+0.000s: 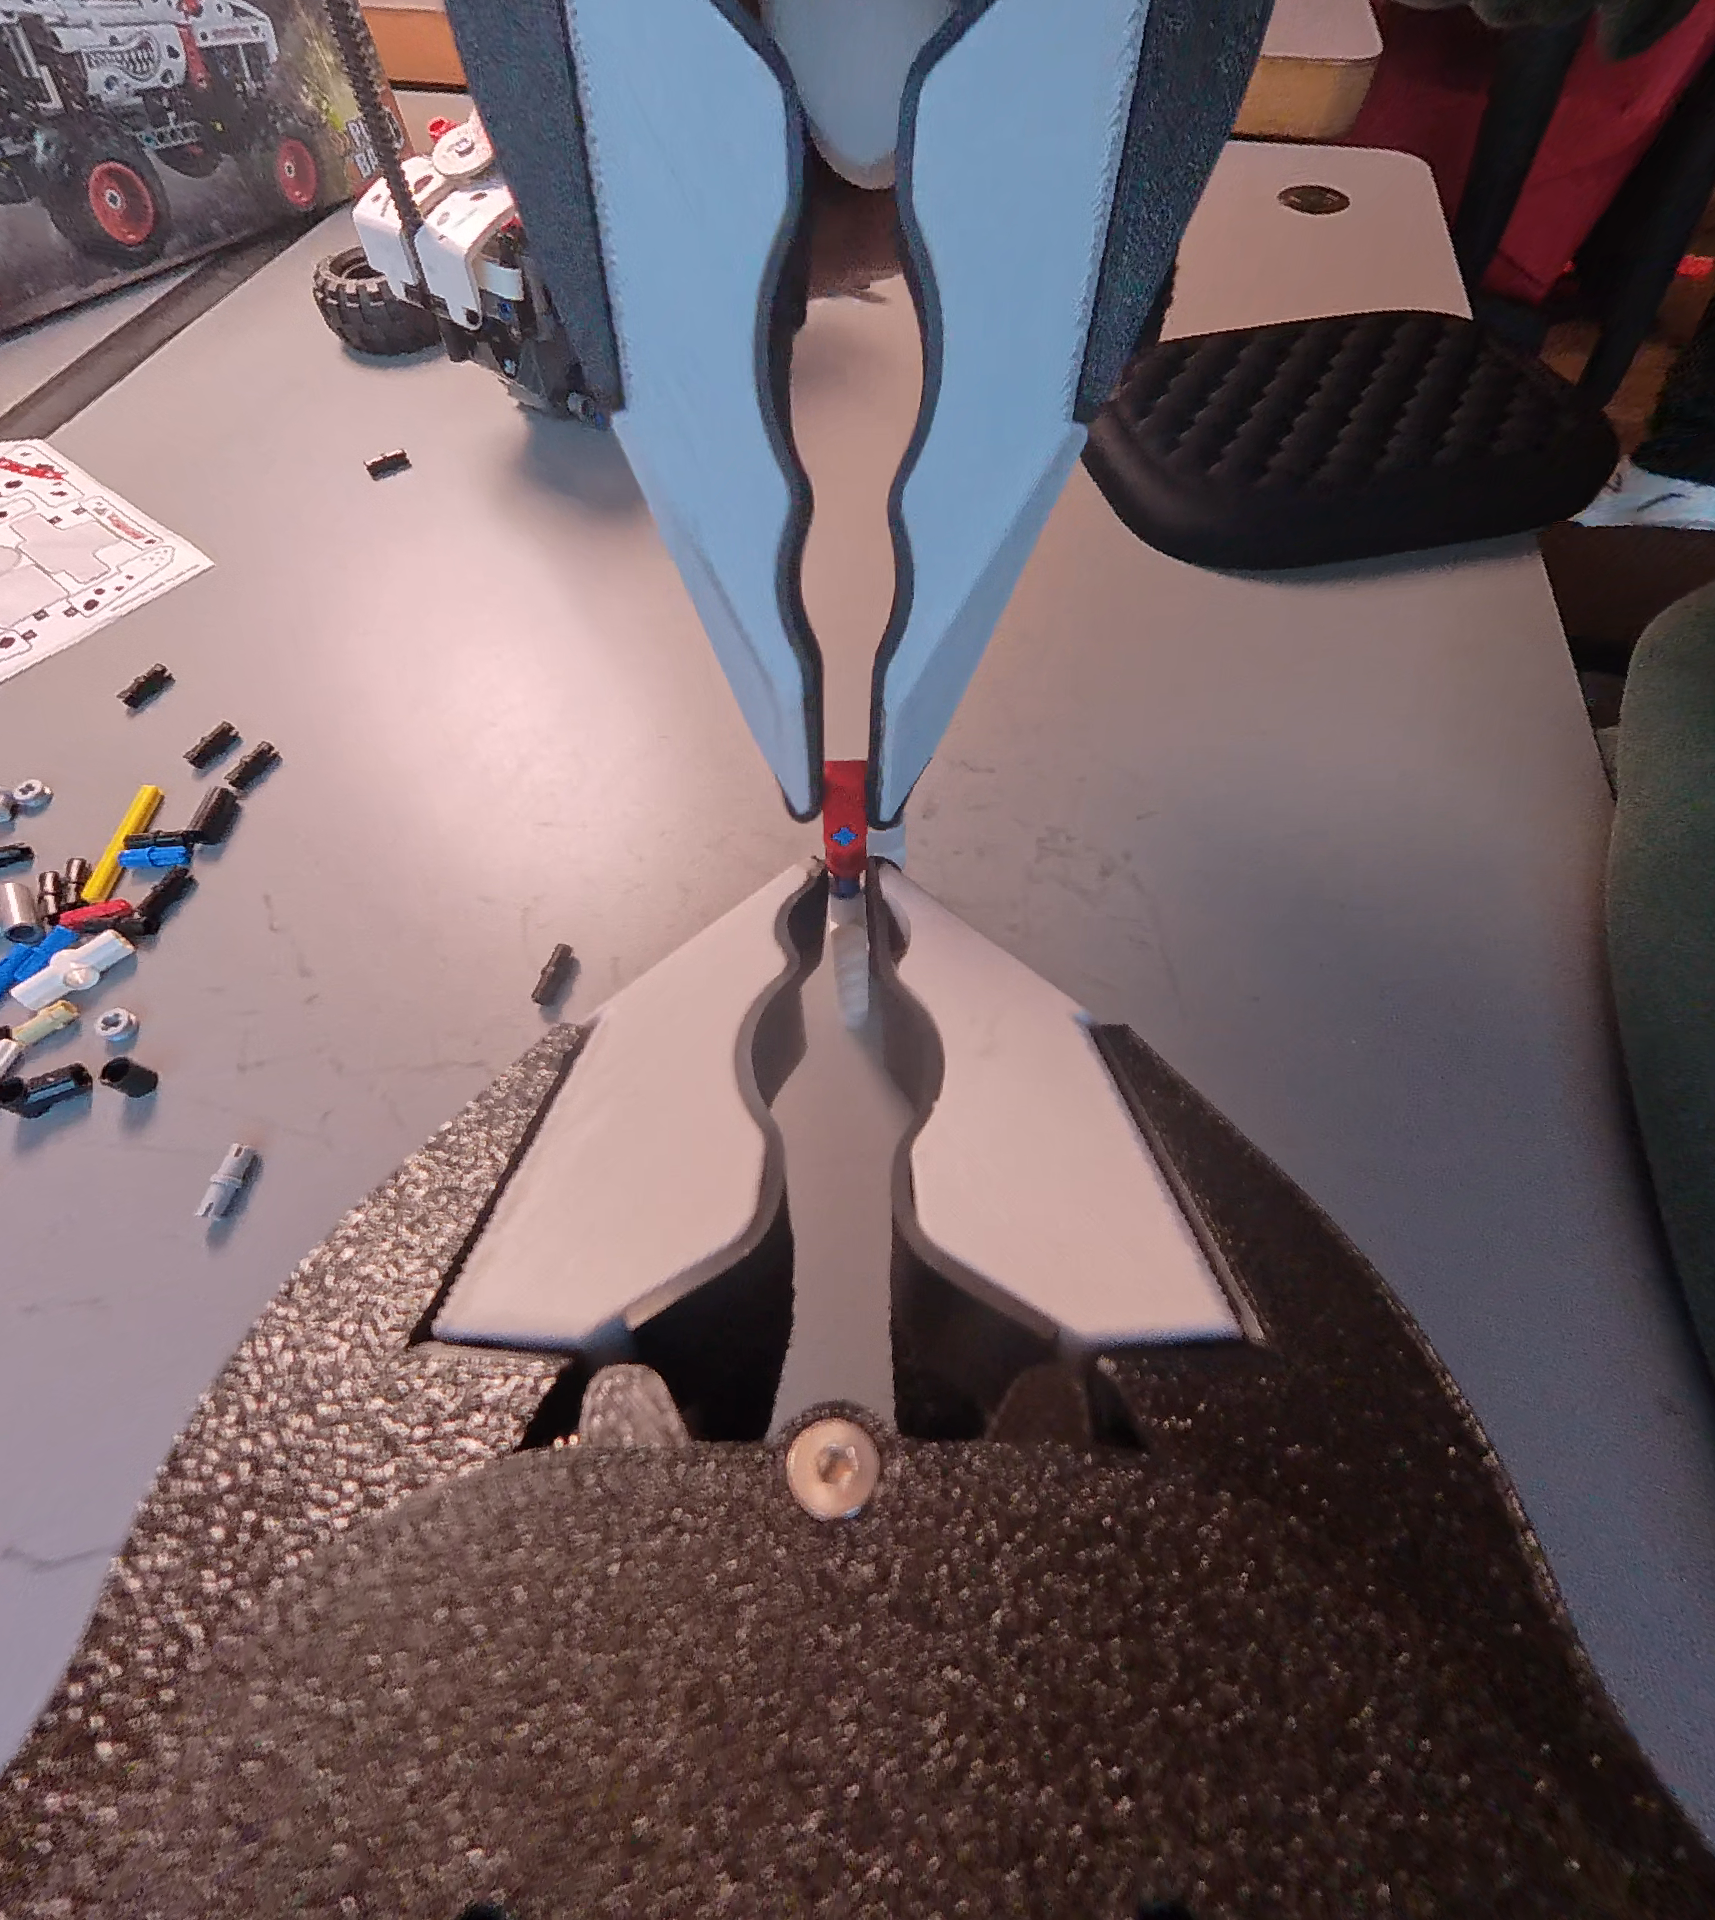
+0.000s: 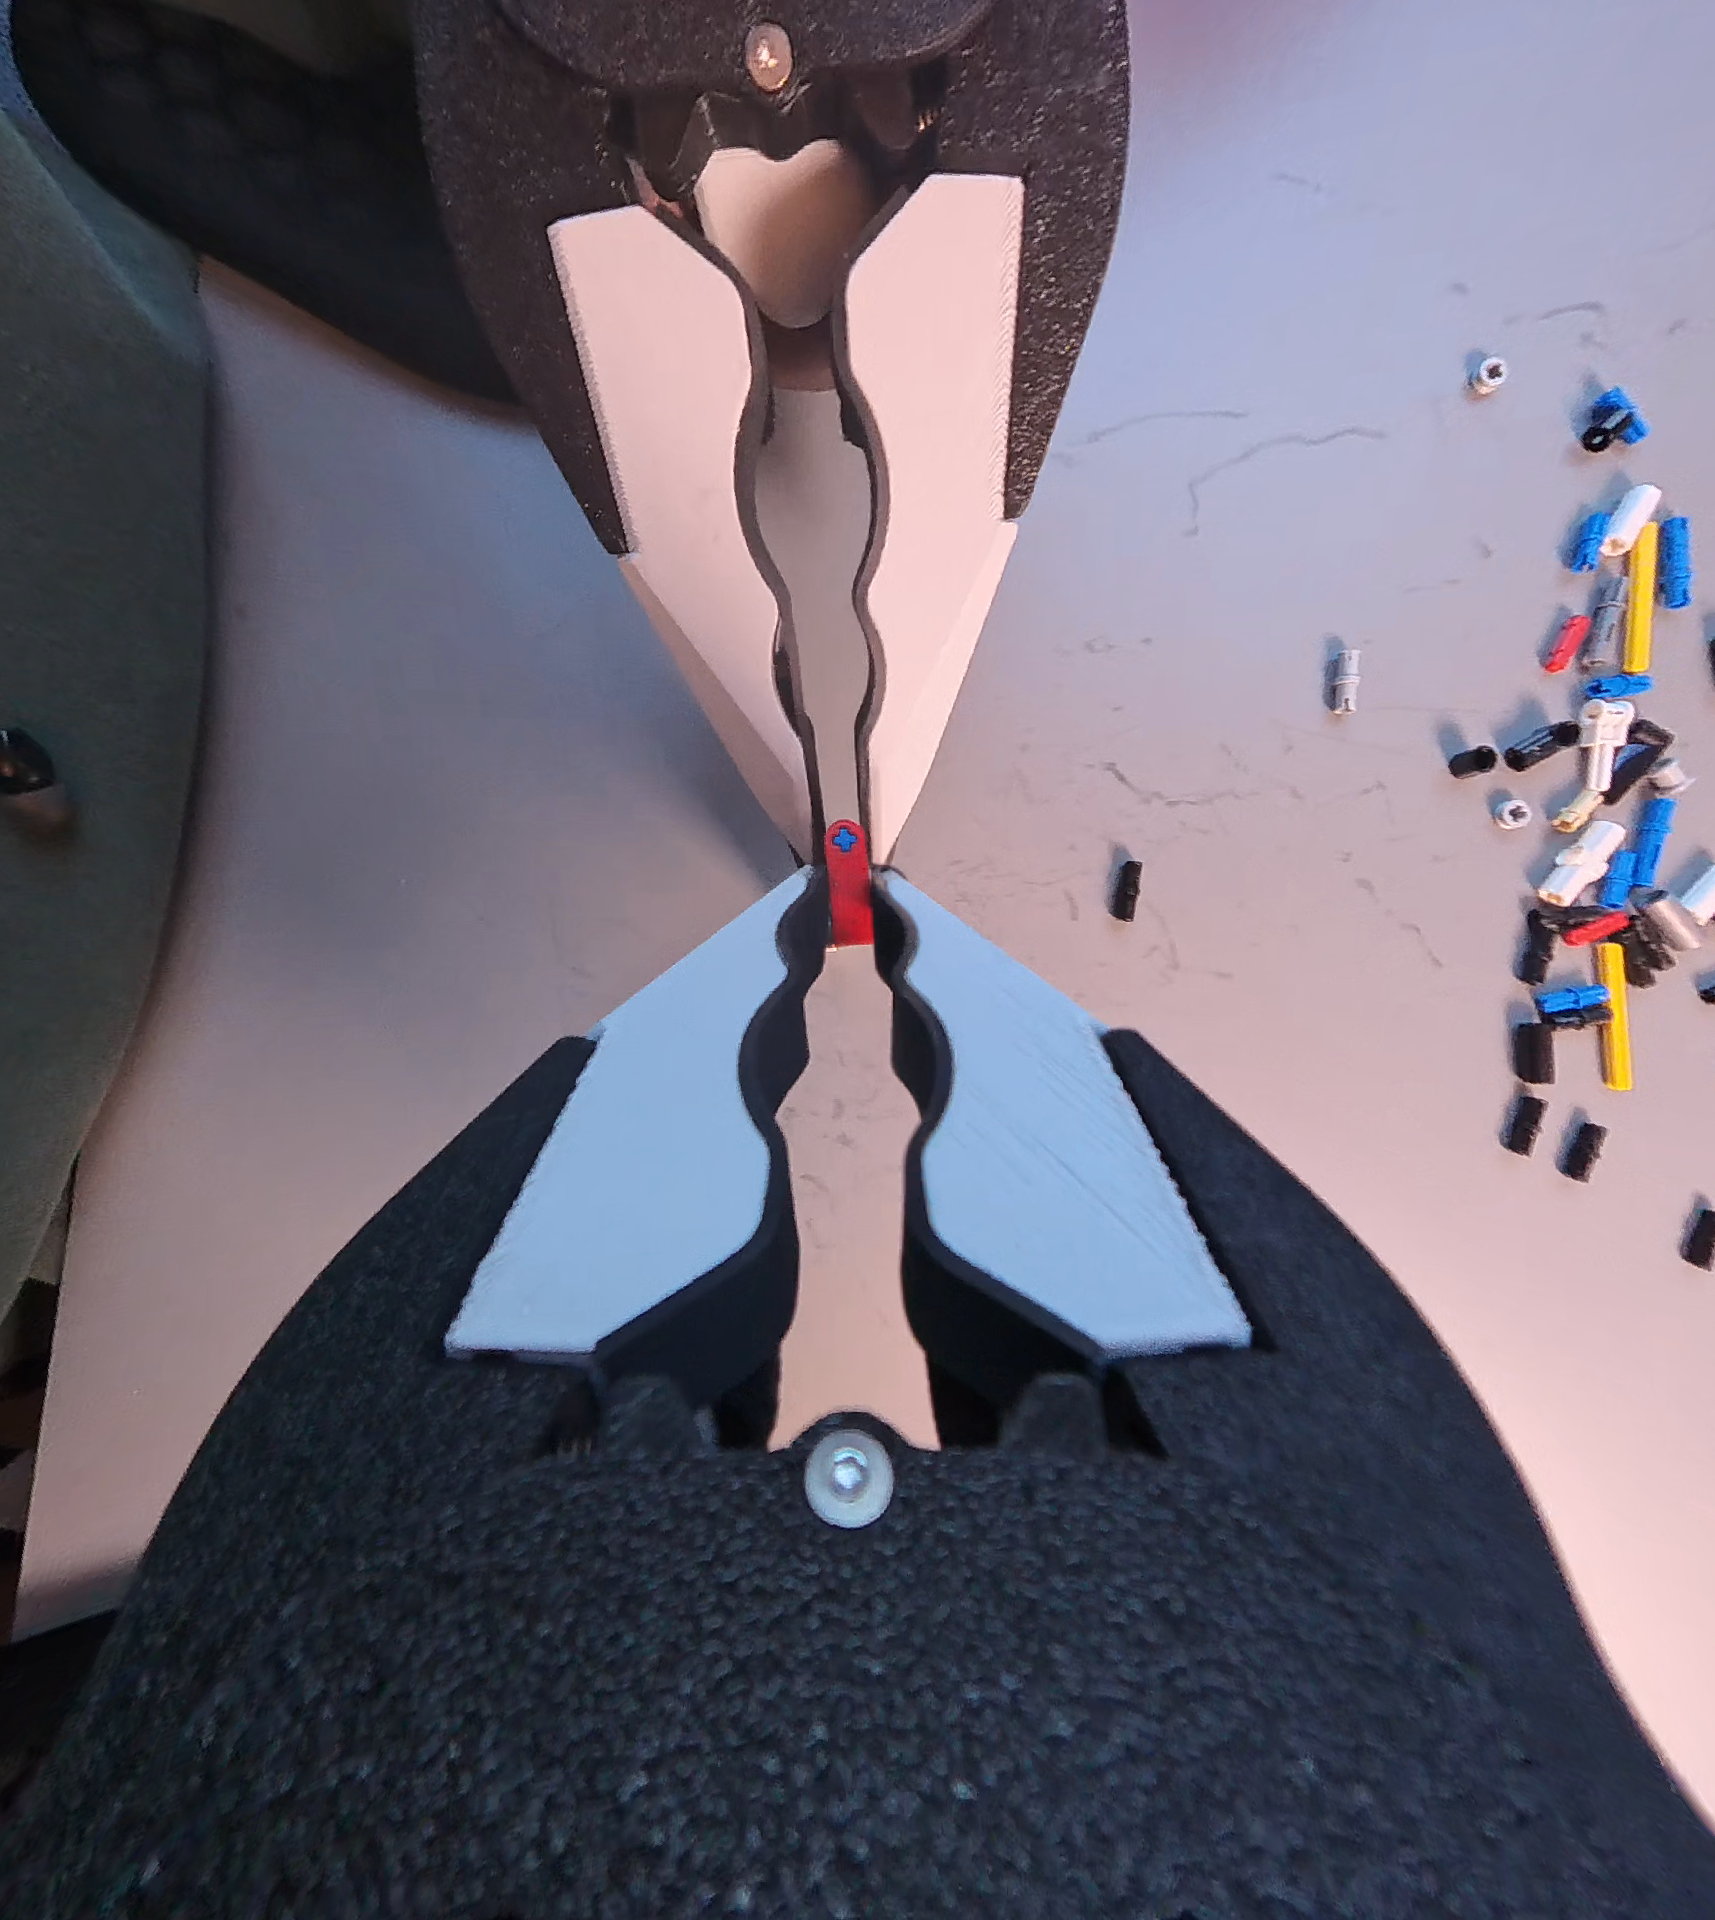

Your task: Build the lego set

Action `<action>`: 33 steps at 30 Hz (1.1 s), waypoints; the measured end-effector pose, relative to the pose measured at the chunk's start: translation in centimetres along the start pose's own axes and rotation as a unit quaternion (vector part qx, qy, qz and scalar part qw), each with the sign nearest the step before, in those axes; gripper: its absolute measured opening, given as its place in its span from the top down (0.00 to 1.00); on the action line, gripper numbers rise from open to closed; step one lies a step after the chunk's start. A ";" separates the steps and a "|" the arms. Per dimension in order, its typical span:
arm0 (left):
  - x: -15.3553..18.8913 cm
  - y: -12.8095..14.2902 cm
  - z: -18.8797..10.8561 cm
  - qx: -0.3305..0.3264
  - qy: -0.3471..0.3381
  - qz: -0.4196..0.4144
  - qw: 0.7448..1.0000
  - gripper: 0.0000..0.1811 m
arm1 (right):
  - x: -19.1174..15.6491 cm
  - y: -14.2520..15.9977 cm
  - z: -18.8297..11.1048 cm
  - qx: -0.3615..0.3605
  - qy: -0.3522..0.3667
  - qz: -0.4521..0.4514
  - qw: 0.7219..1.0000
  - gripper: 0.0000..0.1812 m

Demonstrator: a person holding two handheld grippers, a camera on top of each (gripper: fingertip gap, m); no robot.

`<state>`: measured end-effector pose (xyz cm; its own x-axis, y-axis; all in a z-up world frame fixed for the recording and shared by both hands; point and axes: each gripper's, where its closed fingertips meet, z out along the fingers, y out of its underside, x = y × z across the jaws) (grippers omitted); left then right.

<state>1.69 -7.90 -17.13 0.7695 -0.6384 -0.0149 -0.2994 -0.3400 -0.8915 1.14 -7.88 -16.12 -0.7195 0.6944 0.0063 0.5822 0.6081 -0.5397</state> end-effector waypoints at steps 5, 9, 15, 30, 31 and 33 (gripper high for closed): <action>0.2 0.1 0.0 -0.001 0.005 -0.002 1.000 0.96 | -0.1 0.1 0.0 -0.022 -0.003 0.000 1.000 0.96; 0.3 1.1 0.5 -0.027 0.008 -0.008 1.000 0.85 | -0.3 0.2 0.1 -0.041 0.002 -0.006 0.999 0.96; 0.4 1.9 1.8 -0.052 0.018 -0.017 0.998 0.96 | -0.2 0.2 0.1 -0.052 0.007 -0.011 0.999 0.96; 0.0 1.6 2.1 -0.061 0.001 -0.063 0.996 0.96 | 0.6 0.8 -0.4 -0.127 0.057 -0.062 0.988 0.96; 0.0 1.5 2.1 -0.062 -0.002 -0.059 0.996 0.97 | 0.5 0.9 -0.4 -0.132 0.053 -0.063 0.988 0.96; 0.1 1.5 2.1 -0.064 -0.004 -0.055 0.996 0.97 | 0.3 0.9 -0.4 -0.141 0.046 -0.068 0.987 0.96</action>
<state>2.49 -7.00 -19.46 0.8062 -0.5869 0.0754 -0.2816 -0.4927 -0.8234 1.62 -6.99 -16.21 -0.7683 0.6234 0.1451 0.5745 0.7716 -0.2730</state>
